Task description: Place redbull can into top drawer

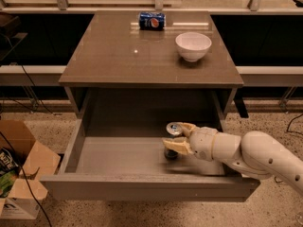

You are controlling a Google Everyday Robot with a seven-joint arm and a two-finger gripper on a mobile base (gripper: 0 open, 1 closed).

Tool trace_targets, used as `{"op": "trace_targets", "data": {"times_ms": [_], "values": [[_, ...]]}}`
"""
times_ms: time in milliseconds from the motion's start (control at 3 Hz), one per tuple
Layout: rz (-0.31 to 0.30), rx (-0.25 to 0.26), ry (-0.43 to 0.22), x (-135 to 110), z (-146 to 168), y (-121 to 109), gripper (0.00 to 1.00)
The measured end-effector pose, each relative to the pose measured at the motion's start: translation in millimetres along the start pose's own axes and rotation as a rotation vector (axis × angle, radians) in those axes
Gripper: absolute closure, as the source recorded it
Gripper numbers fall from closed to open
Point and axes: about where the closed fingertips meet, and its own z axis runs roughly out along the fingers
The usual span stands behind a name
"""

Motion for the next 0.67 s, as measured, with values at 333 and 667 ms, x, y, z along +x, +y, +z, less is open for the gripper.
{"op": "trace_targets", "data": {"times_ms": [333,667], "values": [[0.019,0.003,-0.004,6.0,-0.1,-0.8,0.01],[0.018,0.003,-0.004,5.8,0.2,-0.6,0.00]]}}
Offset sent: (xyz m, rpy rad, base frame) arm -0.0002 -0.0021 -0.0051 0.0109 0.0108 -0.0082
